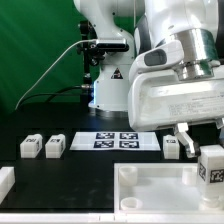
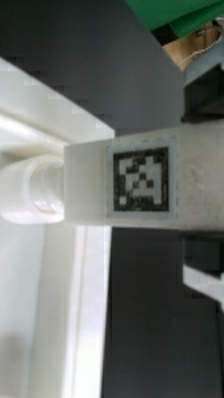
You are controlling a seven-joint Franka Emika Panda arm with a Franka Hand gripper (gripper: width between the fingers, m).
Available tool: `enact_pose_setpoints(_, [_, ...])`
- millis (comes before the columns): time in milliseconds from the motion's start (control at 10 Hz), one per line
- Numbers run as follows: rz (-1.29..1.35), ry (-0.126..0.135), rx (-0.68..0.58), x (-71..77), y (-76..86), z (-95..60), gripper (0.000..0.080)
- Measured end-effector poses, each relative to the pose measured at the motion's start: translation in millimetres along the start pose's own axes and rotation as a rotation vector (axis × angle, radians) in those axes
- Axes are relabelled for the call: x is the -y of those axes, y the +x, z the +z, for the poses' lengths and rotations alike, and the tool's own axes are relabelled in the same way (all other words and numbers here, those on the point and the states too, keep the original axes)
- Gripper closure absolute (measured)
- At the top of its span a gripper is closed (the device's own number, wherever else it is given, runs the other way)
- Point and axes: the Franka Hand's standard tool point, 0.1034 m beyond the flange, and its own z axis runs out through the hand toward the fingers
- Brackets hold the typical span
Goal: Assemble one leg
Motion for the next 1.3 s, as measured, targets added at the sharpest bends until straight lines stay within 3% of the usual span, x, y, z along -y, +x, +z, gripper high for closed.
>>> enact_pose_setpoints(600, [0.029, -0.009, -0.022, 4.2, -6.5, 7.6, 0.0508])
enact_pose_setpoints(700, [0.029, -0.009, -0.021, 4.2, -6.6, 7.7, 0.0353])
enact_pose_setpoints(800, [0.029, -0.009, -0.021, 4.2, -6.7, 7.7, 0.0353])
enact_pose_setpoints(900, [0.029, -0.009, -0.021, 4.2, -6.7, 7.7, 0.0227])
enact_pose_setpoints(1000, [0.029, -0.009, -0.021, 4.1, -6.7, 7.7, 0.0165])
enact_pose_setpoints(1300, [0.029, -0.009, -0.021, 4.1, -6.7, 7.7, 0.0154])
